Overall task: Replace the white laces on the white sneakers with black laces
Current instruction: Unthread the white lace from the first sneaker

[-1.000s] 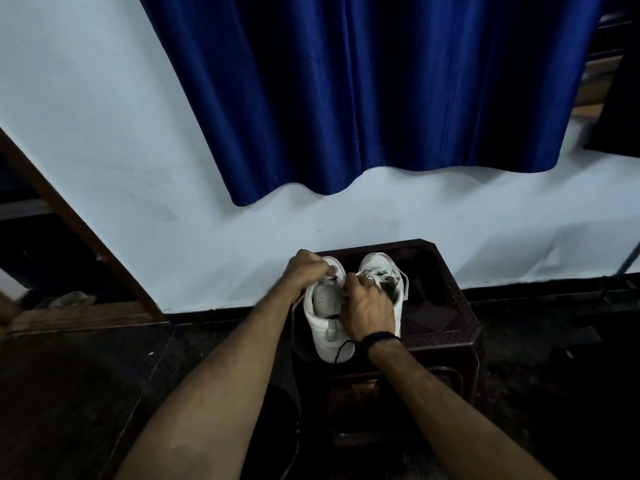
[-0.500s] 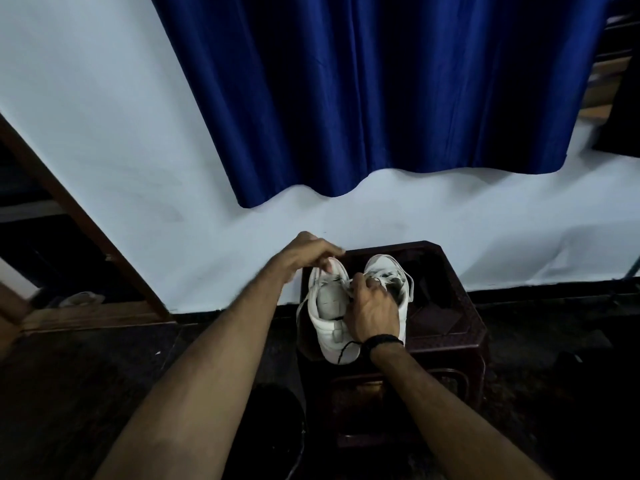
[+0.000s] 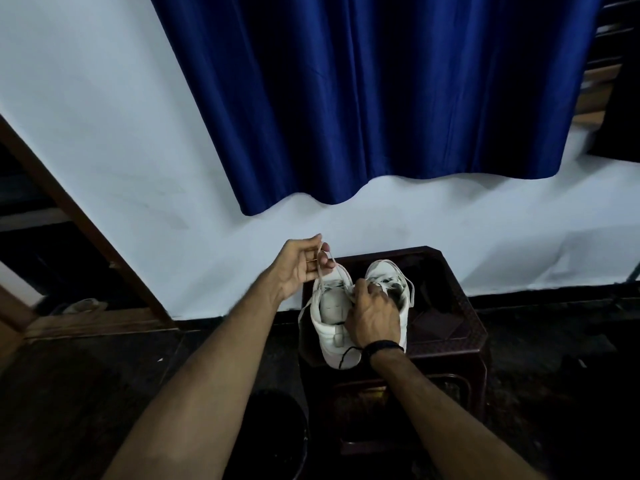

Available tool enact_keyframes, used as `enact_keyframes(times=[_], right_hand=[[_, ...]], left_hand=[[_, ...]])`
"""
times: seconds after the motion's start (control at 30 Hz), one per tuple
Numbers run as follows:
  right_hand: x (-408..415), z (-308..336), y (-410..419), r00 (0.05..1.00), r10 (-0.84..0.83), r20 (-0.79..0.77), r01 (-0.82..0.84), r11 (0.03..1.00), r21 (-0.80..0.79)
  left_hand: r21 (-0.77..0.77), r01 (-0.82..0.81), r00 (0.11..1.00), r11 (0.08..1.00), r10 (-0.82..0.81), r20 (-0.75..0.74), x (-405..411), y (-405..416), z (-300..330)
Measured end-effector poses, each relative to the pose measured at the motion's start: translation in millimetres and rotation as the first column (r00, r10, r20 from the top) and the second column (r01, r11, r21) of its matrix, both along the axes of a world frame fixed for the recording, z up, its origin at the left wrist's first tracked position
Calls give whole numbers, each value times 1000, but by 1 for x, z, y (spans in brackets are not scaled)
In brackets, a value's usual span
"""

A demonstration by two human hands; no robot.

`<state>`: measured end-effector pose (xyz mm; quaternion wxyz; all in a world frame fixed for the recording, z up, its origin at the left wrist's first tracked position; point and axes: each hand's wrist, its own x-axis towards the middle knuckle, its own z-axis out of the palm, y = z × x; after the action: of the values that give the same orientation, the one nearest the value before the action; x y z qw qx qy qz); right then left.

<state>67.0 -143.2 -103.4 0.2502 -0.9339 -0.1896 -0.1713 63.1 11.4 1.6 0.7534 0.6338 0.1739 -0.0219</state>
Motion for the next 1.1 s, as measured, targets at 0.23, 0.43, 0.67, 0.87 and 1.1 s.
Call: enact_keyframes(times=[0.23, 0.43, 0.67, 0.87, 1.1], right_hand=[[-2, -2, 0, 999, -30, 37, 32, 998, -57], [-4, -1, 3, 994, -97, 48, 103, 984, -143], [-2, 13, 3, 981, 76, 181, -19, 955, -296], [21, 46, 18, 956, 256, -140, -277, 948, -156], [34, 33, 17, 922, 323, -215, -200, 870, 451]], left_hand=[[543, 130, 990, 830, -81, -113, -1, 16, 22], [104, 187, 980, 977, -192, 46, -5, 1, 18], [39, 24, 996, 999, -27, 83, -11, 5, 5], [310, 93, 983, 946, -136, 120, -6, -24, 6], [705, -318, 948, 634, 189, 257, -18, -31, -81]])
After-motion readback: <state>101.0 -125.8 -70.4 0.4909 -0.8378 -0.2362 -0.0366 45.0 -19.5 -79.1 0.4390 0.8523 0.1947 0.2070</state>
